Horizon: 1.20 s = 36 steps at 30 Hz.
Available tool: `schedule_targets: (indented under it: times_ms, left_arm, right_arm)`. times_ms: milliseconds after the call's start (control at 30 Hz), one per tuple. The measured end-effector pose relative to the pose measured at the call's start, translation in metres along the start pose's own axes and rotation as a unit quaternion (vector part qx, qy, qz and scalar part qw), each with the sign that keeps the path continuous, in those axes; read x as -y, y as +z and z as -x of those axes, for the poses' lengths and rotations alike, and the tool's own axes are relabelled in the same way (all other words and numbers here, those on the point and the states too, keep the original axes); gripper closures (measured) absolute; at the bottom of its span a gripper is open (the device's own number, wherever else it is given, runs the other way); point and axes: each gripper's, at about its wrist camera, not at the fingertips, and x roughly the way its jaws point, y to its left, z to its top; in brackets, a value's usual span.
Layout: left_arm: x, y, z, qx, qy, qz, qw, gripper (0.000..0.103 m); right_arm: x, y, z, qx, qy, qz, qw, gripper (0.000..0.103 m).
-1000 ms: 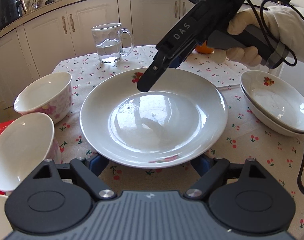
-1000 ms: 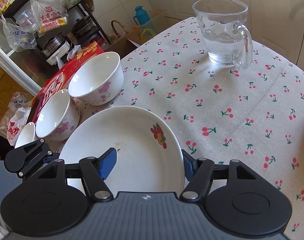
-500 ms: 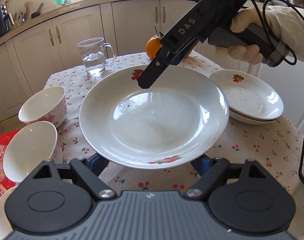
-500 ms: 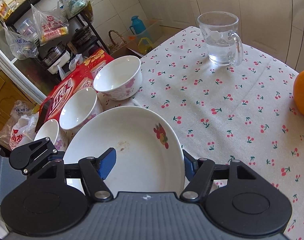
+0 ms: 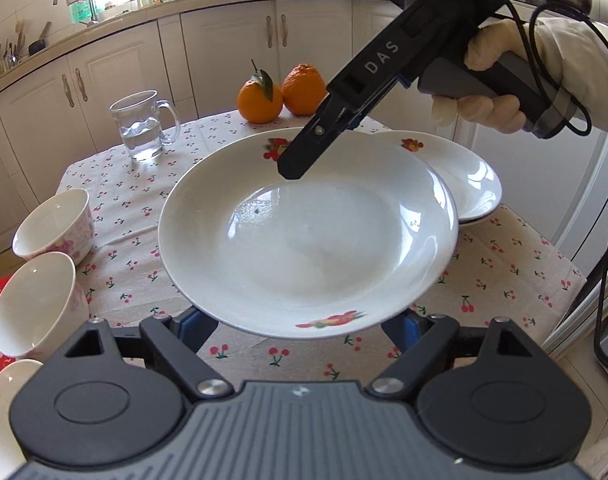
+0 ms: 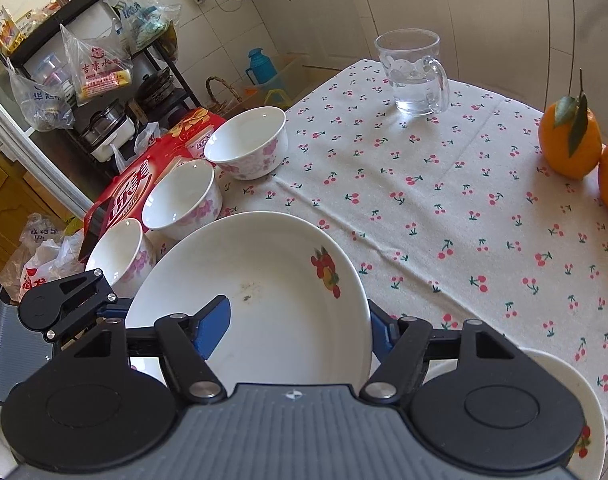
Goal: Organize plates and bowls
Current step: 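Lift the plate with the right gripper and carry it toward the plate stack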
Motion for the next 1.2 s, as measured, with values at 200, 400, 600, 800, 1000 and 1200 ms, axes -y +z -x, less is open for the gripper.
schedule_targets:
  times_ms: [200, 400, 600, 800, 1000, 1200]
  left_arm:
    - [0.018, 0.005, -0.002, -0.001, -0.019, -0.016, 0.9997, 0.016]
    - [0.032, 0.01, -0.011, -0.006, -0.04, -0.034, 0.9986, 0.016]
    - [0.045, 0.019, -0.02, -0.005, -0.059, -0.051, 0.997, 0.016]
    - [0.057, 0.03, -0.033, -0.006, -0.074, -0.066, 0.9951, 0.016]
    - [0.064, 0.039, -0.048, -0.012, -0.089, -0.078, 0.993, 0.016]
    - [0.067, 0.043, -0.058, -0.018, -0.094, -0.081, 0.992, 0.016]
  right_arm:
    - [0.007, -0.021, 0.017, 0.011, -0.016, -0.014, 1.0, 0.027]
    - [0.017, -0.041, 0.033, 0.022, -0.028, -0.032, 0.999, 0.027]
    - [0.03, -0.058, 0.049, 0.034, -0.043, -0.051, 0.997, 0.027]
    - [0.044, -0.07, 0.065, 0.048, -0.059, -0.063, 0.995, 0.027]
    - [0.064, -0.083, 0.073, 0.062, -0.063, -0.087, 0.992, 0.027]
    - [0.078, -0.089, 0.073, 0.067, -0.065, -0.098, 0.991, 0.027]
